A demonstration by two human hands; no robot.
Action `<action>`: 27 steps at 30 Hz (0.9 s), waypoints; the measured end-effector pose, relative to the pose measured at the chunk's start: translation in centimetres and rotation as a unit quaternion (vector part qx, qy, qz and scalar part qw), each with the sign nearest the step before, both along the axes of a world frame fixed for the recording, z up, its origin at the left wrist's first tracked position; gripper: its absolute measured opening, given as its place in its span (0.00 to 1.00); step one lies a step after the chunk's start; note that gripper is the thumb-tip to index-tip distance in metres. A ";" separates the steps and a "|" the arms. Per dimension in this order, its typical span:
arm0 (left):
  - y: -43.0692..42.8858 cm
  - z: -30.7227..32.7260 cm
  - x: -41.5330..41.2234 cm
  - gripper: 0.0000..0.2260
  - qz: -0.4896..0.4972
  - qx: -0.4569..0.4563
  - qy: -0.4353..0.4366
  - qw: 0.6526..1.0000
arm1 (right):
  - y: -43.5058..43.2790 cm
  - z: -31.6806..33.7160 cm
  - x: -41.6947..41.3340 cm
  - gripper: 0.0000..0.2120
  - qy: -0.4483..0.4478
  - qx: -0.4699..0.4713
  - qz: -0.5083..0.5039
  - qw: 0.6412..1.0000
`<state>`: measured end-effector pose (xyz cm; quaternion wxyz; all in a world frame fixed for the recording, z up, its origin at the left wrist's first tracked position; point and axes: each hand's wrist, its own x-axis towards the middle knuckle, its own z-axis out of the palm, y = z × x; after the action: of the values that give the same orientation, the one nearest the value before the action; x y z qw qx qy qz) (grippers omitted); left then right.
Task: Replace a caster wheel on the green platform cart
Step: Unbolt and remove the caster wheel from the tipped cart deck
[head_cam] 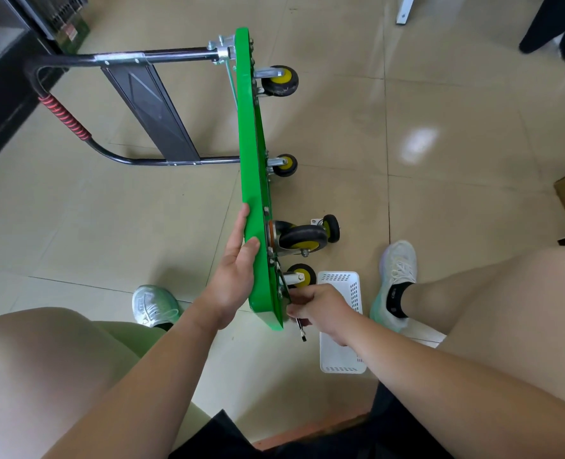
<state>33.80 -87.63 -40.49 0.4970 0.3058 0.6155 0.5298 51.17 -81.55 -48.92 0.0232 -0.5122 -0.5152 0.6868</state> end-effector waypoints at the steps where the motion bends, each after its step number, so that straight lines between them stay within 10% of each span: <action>1: 0.0 0.0 0.0 0.23 0.000 0.000 -0.001 1.000 | -0.1 0.2 0.2 0.19 -0.002 -0.009 0.007 1.000; 27: 0.0 0.0 0.0 0.23 -0.004 0.002 0.004 1.000 | -0.5 2.3 -1.2 0.15 0.026 -0.116 -0.017 0.993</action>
<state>33.83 -87.62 -40.48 0.4958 0.3113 0.6155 0.5276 50.02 -82.09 -46.58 -0.0114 -0.5022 -0.4222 0.7545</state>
